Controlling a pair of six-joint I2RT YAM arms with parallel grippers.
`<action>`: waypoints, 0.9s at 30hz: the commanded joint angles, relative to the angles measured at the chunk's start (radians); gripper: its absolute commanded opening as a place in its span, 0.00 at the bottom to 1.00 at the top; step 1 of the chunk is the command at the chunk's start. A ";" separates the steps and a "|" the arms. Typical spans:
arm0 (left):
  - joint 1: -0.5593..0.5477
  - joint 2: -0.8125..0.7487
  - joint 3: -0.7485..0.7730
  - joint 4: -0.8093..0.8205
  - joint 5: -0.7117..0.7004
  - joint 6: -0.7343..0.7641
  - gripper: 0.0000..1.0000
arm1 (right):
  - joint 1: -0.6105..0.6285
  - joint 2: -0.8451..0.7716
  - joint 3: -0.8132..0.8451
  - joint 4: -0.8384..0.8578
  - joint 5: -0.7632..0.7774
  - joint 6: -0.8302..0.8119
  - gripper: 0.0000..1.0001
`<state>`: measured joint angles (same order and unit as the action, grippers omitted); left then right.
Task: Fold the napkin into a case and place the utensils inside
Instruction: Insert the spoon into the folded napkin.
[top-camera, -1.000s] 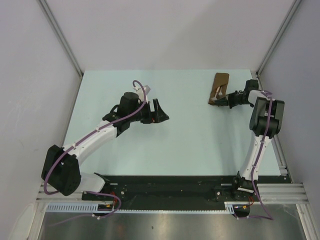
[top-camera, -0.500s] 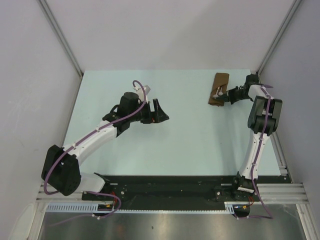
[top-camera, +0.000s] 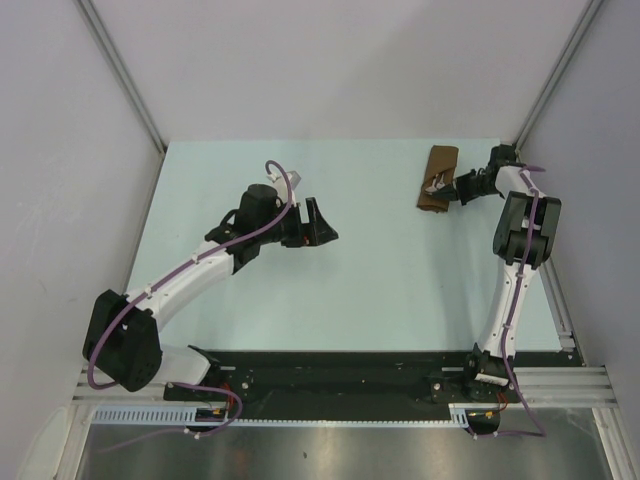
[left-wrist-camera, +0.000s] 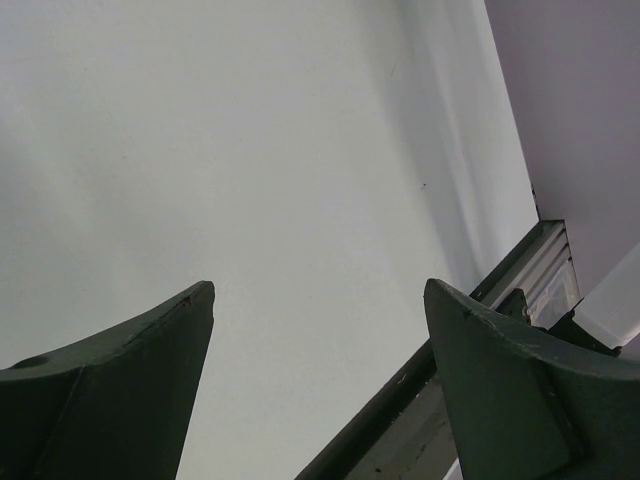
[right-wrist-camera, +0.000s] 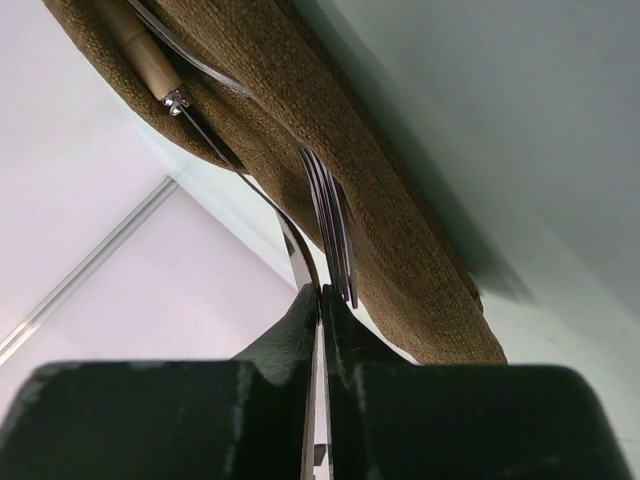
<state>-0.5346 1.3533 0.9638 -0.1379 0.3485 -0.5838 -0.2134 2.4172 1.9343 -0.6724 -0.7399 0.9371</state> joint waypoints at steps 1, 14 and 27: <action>-0.004 -0.010 0.029 0.014 0.020 0.009 0.89 | 0.005 0.016 0.057 -0.021 0.007 0.000 0.08; -0.004 -0.008 0.029 0.021 0.033 -0.002 0.89 | 0.016 -0.050 0.037 0.020 -0.026 -0.008 0.31; -0.005 -0.042 0.030 0.035 0.027 -0.014 0.89 | 0.000 -0.422 -0.397 0.112 -0.082 -0.053 0.50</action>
<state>-0.5346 1.3533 0.9634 -0.1371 0.3676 -0.5934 -0.1974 2.1681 1.6444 -0.5896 -0.7876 0.9394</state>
